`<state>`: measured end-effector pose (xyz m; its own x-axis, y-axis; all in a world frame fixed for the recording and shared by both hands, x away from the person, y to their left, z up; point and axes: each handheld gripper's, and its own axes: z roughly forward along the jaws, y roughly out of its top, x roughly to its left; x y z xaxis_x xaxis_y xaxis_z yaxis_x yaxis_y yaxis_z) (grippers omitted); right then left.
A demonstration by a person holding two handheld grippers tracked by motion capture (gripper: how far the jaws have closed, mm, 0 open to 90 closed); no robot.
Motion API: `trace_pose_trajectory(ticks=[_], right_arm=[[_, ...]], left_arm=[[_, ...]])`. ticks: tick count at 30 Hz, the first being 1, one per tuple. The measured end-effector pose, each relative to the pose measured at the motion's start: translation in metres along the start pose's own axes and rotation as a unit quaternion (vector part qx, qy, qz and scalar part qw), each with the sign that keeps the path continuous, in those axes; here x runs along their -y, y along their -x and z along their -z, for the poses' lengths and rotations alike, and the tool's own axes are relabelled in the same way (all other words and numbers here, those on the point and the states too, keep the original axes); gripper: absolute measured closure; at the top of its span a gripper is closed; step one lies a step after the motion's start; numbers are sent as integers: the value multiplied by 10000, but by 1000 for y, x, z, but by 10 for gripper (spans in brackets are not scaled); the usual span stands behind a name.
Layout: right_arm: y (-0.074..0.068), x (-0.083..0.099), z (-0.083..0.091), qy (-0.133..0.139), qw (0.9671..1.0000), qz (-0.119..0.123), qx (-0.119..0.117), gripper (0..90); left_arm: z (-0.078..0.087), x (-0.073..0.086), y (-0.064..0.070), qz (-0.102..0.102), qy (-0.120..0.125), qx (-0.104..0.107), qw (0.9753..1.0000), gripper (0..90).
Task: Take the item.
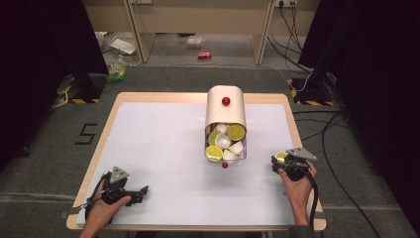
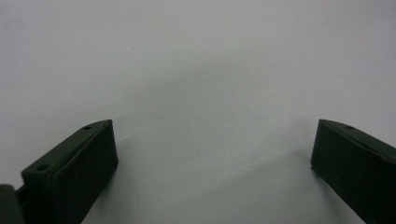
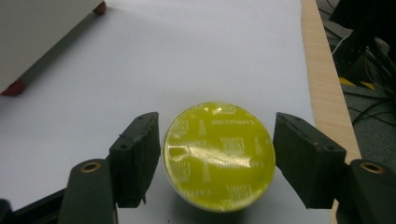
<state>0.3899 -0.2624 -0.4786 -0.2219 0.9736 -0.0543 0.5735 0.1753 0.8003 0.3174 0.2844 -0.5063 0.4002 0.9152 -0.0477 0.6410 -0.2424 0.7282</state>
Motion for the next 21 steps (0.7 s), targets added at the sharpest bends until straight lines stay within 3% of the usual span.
trace_pose_trajectory(ticks=[15,21], right_arm=[[3,-3,7,263,9995,-158,-61,298],[2,-9,18,460,9988,-158,-81,293]], left_arm=[[0,0,0,1,0,2,10000,0],[0,0,0,1,0,4,10000,0]])
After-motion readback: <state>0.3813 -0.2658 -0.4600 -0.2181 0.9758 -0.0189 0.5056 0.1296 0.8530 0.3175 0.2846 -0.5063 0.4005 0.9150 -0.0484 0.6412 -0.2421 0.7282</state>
